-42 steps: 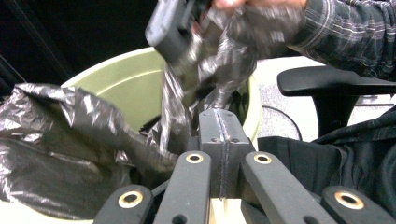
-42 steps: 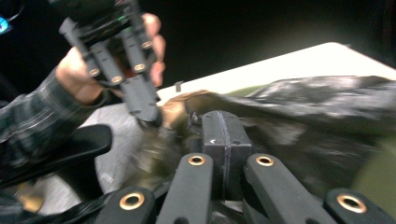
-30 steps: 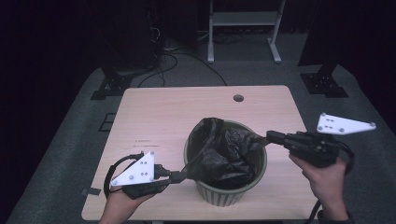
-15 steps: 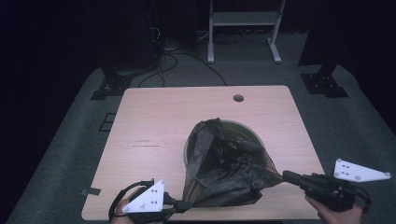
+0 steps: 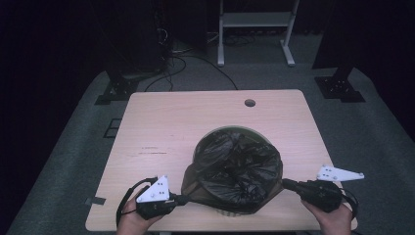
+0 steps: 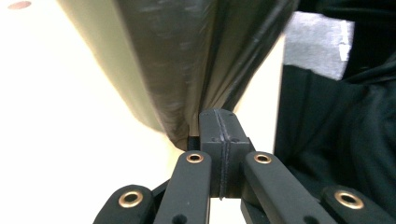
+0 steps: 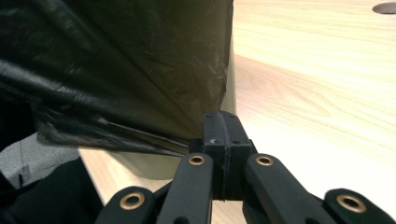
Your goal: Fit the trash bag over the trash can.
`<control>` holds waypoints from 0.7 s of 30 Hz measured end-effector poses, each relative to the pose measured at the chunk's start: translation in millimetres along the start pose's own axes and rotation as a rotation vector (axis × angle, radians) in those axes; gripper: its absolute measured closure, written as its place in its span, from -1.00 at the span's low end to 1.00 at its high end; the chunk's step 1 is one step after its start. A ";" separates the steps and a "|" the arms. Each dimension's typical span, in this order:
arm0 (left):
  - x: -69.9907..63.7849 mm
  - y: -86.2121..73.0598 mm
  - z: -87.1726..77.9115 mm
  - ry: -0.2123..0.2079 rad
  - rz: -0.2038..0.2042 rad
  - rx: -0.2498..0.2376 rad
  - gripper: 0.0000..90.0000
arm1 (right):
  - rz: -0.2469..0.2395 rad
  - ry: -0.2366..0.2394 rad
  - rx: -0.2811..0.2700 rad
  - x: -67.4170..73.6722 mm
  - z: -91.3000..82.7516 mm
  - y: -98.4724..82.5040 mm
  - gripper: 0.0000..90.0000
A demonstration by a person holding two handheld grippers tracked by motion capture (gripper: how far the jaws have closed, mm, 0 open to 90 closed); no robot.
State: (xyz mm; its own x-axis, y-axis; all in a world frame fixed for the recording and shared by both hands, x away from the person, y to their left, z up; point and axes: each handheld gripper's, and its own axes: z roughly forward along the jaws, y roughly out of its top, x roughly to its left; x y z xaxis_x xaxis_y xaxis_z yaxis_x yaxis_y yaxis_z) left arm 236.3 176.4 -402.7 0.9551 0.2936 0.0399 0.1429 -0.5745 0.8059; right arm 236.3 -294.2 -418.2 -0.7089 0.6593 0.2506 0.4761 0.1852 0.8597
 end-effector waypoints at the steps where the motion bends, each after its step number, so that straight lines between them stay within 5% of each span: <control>1: 2.4 -2.0 1.5 0.000 -0.006 0.001 0.99 | -0.007 -0.007 0.011 -2.3 4.5 -0.6 1.00; 9: 16.8 -24.0 21.2 0.037 -0.044 0.091 0.99 | -0.003 -0.042 0.117 -14.9 26.1 -14.3 1.00; 12: 17.7 -21.6 11.4 0.053 -0.051 0.031 0.62 | 0.004 -0.055 0.078 -16.5 19.5 -12.0 0.71; 17: 17.2 -3.9 -27.5 0.055 -0.047 -0.153 0.35 | 0.018 -0.029 -0.064 -16.6 -9.3 10.7 0.47; 21: 17.0 18.7 -50.6 0.100 -0.012 -0.205 0.20 | -0.028 0.002 -0.167 -8.1 -26.8 41.6 0.31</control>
State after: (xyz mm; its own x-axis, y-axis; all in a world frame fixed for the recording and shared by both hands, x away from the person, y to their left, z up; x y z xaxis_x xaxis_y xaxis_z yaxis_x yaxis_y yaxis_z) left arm 242.1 209.3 -357.0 0.9219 0.3792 0.0799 0.0883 -0.4064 0.9094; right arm 248.0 -311.3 -372.5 -0.7217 0.6544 0.2256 0.3625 0.0797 0.9286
